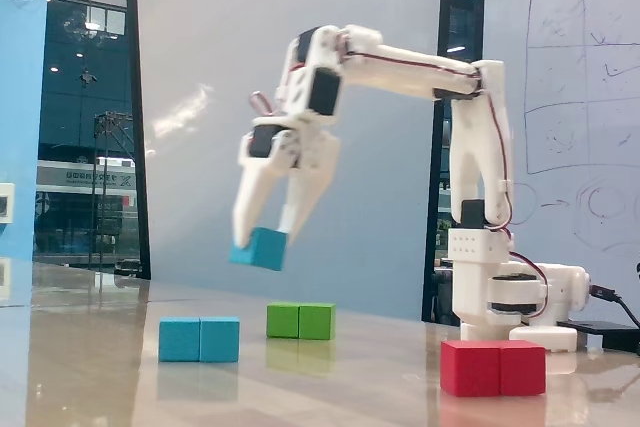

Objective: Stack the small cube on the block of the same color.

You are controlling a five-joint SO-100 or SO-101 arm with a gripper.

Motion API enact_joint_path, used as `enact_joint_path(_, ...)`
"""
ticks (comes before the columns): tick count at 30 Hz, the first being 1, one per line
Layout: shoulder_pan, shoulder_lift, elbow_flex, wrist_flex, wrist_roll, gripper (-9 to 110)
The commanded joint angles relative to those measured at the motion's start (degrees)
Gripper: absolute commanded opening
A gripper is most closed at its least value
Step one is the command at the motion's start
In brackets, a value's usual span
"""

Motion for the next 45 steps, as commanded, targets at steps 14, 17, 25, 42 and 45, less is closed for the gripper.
enact_joint_path(14, 4.2, -13.4, -17.3, -0.6, -4.8, 8)
enact_joint_path(17, 4.2, -14.7, -17.3, -0.7, -4.8, 8)
enact_joint_path(25, 4.3, -16.7, -17.3, -4.9, -5.4, 8)
enact_joint_path(42, 4.3, -20.0, -17.3, -5.7, -5.4, 8)
enact_joint_path(45, 4.2, -20.3, -17.2, -5.7, -5.4, 12)
